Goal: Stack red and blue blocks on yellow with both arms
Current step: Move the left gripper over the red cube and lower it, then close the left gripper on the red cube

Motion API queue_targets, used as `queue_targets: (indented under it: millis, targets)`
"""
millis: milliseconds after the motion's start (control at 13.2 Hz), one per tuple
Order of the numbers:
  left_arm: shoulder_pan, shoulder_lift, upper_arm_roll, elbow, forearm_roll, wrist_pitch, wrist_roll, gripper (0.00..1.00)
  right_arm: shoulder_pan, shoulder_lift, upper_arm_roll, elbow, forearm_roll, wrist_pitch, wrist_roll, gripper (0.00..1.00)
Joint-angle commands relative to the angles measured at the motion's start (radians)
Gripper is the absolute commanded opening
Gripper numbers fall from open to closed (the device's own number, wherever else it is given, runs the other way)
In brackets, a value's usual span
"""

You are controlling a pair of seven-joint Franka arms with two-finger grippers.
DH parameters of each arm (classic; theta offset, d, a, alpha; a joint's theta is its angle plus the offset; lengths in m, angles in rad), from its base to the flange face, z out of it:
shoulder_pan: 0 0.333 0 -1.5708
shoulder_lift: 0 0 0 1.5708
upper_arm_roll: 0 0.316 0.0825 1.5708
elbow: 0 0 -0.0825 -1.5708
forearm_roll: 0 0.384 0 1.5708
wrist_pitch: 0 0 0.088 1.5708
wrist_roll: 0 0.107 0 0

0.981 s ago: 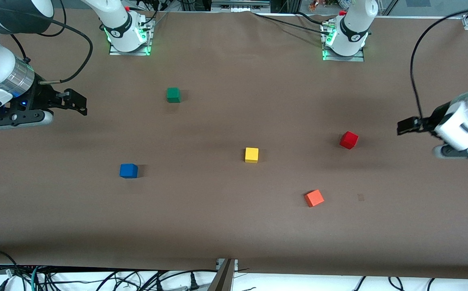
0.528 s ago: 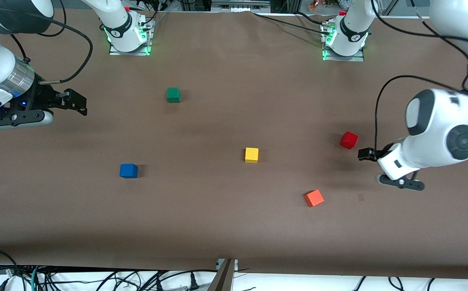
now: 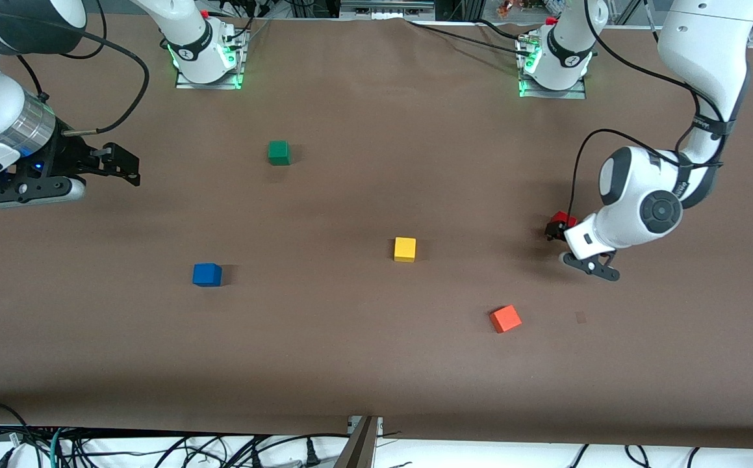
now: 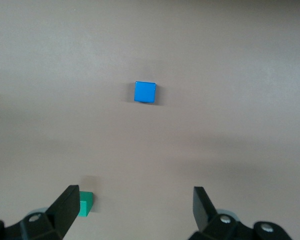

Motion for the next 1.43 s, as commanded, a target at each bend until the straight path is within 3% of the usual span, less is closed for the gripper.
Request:
queue_targets:
  millis: [0, 453, 830, 981, 1057, 1132, 1358]
  targets:
    - [0.007, -0.103, -0.003, -0.142, 0.009, 0.051, 0.047, 1.0, -0.015, -0.013, 0.014, -0.01, -0.011, 0.008, -0.015, 1.0]
    - [0.013, -0.142, -0.017, -0.227, 0.012, 0.097, 0.082, 1.0, -0.015, -0.013, 0.014, -0.009, -0.011, 0.01, -0.015, 1.0]
    - [0.016, -0.078, -0.017, -0.235, 0.015, 0.21, 0.092, 1.0, -0.015, -0.013, 0.014, -0.009, -0.011, 0.01, -0.015, 1.0]
    - [0.017, -0.062, -0.017, -0.235, 0.016, 0.221, 0.175, 0.48, -0.015, -0.013, 0.014, -0.009, -0.011, 0.008, -0.014, 1.0]
    - [0.033, -0.062, -0.017, -0.233, 0.016, 0.217, 0.244, 0.18, -0.015, -0.013, 0.014, -0.009, -0.011, 0.008, -0.014, 1.0]
    - [0.057, -0.062, -0.018, -0.229, 0.014, 0.215, 0.265, 0.0, -0.015, -0.013, 0.014, -0.009, -0.011, 0.008, -0.015, 1.0]
    - [0.064, -0.083, -0.021, -0.178, 0.008, 0.17, 0.256, 0.0, -0.015, -0.007, 0.014, -0.004, -0.019, 0.013, -0.015, 1.0]
